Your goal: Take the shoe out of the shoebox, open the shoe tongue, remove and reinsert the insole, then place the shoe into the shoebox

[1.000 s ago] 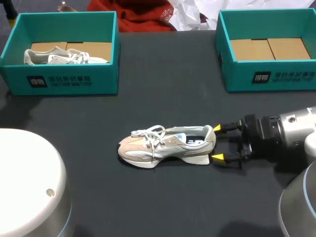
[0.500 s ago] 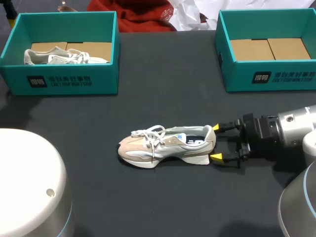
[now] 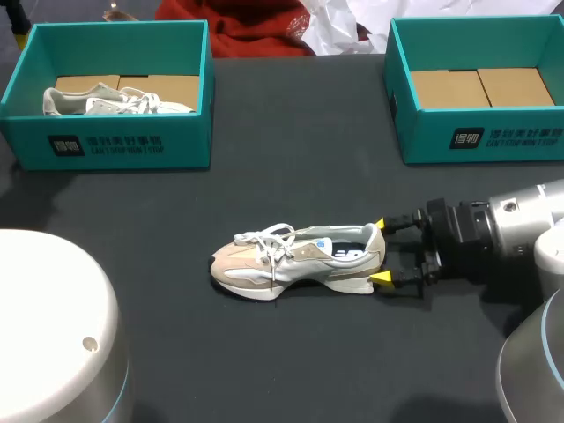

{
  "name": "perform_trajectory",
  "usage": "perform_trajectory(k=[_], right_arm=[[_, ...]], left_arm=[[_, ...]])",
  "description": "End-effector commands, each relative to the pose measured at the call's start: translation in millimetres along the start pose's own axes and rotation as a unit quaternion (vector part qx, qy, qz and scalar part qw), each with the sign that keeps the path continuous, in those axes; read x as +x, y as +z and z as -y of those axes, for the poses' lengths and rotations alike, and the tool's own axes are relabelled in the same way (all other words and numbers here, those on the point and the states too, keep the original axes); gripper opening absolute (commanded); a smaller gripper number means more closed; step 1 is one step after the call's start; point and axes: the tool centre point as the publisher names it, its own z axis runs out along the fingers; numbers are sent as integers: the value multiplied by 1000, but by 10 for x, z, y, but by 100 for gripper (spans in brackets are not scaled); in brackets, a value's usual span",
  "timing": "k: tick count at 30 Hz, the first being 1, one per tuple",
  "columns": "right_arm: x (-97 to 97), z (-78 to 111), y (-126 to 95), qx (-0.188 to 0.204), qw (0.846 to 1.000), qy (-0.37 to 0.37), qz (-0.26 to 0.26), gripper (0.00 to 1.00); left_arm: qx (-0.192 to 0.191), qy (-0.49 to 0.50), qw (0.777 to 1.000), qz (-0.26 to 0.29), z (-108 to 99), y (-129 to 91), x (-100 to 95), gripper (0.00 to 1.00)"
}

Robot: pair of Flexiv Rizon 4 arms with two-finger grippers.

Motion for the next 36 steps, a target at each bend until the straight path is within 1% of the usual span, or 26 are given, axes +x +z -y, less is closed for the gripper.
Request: perform_trajectory(k=[1,36], right_arm=[[7,-13,43,1,1000,-1,-1,100],[11,-74,337,-16,1000,-11,-8,100]], left_arm=[[0,0,1000,-1,2,-3,3,100],[0,0,1000,-1,2,-3,3,100]])
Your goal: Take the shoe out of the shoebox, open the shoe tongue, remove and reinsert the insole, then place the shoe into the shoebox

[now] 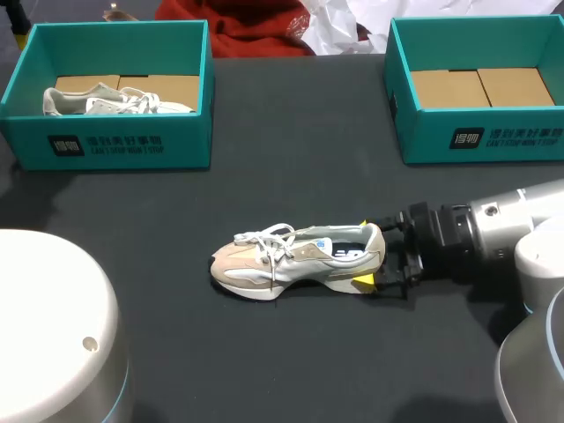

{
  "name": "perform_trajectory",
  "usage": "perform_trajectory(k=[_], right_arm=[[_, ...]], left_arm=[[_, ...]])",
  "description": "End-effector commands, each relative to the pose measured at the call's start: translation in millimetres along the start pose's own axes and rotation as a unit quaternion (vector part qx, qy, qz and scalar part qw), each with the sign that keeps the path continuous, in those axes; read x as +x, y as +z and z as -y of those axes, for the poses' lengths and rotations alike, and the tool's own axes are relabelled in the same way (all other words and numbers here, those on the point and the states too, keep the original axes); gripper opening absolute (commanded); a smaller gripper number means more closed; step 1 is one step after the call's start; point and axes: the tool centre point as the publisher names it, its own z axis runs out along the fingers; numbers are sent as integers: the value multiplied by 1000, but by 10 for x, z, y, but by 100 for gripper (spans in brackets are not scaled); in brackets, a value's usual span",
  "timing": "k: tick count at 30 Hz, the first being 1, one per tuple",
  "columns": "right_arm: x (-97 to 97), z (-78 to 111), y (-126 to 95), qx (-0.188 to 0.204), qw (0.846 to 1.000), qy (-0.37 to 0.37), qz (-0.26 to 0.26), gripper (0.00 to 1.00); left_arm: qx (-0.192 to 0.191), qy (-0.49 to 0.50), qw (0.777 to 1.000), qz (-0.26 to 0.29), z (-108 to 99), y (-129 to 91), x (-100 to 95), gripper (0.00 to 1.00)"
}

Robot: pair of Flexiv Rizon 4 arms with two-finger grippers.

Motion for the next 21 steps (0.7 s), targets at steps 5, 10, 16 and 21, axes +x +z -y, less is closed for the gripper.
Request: perform_trajectory(k=[5,10,16,21], right_arm=[[-8,-3,65,1,1000,0,0,100],[-11,-2,95,0,1000,-2,-1,100],[-4,20,115,-3,1000,1,-2,73],[-1,27,125,-5,1000,0,-3,0]], left_arm=[[0,0,1000,-1,2,-3,3,100],[0,0,1000,-1,2,-3,3,100],[0,0,1000,-1,2,-3,3,100],[0,0,1000,-1,2,-3,3,100]])
